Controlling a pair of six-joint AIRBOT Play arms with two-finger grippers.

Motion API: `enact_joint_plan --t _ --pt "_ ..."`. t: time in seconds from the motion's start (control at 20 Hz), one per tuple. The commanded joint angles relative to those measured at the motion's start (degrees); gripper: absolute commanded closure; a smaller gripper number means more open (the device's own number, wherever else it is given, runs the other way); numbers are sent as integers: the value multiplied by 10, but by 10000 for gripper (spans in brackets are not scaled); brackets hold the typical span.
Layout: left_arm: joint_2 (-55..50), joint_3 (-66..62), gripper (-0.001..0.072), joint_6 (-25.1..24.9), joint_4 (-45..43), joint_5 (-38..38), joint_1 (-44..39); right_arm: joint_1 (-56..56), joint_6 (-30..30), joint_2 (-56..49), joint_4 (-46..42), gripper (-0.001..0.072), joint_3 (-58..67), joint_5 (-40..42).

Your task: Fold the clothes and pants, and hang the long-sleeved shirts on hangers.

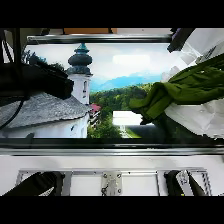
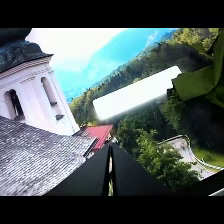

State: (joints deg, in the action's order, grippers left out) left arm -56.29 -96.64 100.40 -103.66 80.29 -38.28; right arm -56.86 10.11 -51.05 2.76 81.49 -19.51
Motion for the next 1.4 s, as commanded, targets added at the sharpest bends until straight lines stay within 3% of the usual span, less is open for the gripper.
enact_joint_plan --t 0.0,0.4,0.75,1.35 --pt "-14 0 692 -1 4 -21 41 -1 0 -14 -33 708 32 51" --pt "-55 0 692 -12 110 -85 121 -1 -18 -13 -42 708 33 77" --pt "-55 0 692 -21 108 -88 121 -1 -17 -40 -67 708 38 133" --pt "-55 0 692 -20 108 -87 86 -1 -11 -180 -67 708 180 157"
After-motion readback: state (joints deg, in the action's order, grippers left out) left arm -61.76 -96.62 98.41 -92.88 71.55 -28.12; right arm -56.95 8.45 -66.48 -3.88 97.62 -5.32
